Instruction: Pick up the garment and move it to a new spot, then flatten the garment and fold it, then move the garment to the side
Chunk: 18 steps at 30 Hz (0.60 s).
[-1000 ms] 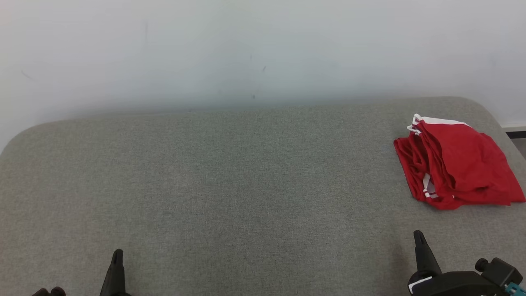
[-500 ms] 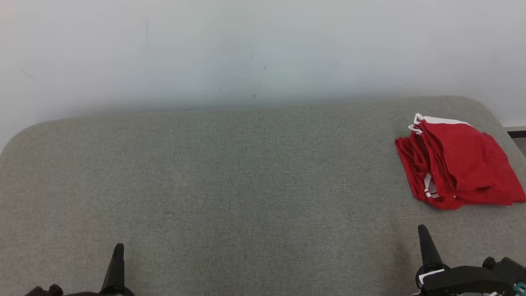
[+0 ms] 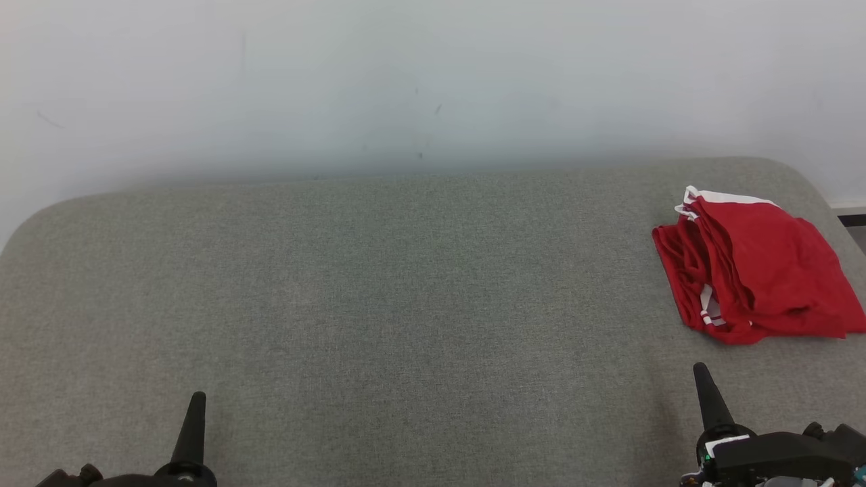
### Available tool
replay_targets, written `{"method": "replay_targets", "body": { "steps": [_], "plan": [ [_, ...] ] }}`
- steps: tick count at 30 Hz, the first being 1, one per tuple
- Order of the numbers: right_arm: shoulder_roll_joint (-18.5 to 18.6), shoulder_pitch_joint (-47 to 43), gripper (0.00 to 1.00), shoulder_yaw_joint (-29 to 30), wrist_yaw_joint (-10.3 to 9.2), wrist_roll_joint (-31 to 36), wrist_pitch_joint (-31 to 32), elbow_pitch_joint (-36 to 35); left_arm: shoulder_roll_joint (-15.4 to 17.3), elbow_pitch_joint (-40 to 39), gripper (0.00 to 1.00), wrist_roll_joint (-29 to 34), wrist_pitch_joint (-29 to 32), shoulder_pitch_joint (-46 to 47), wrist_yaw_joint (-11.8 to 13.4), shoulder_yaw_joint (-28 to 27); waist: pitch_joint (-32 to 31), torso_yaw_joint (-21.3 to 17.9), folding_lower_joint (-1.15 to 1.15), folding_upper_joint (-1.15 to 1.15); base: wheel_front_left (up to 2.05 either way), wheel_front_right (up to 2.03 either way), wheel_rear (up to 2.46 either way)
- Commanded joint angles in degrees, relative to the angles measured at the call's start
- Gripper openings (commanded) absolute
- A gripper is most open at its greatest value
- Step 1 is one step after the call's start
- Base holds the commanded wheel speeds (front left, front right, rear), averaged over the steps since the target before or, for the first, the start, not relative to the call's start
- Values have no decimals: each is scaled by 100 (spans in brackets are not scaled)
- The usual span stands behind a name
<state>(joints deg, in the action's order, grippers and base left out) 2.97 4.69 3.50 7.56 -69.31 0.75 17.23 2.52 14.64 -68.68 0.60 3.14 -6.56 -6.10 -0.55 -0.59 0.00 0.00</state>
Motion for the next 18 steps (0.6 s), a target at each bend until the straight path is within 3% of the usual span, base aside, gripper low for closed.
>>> {"method": "replay_targets", "body": {
  "steps": [1,18],
  "plan": [
    [-3,96,0,32,-8,-172,38,-77,35,-62,0,-189,46,129,-24,-18,2,2,0,0,0,0,0],
    [-8,127,0,153,-10,-1061,279,-184,41,-67,0,-1103,285,218,-52,-33,28,23,0,0,0,0,0]
  ]
}}
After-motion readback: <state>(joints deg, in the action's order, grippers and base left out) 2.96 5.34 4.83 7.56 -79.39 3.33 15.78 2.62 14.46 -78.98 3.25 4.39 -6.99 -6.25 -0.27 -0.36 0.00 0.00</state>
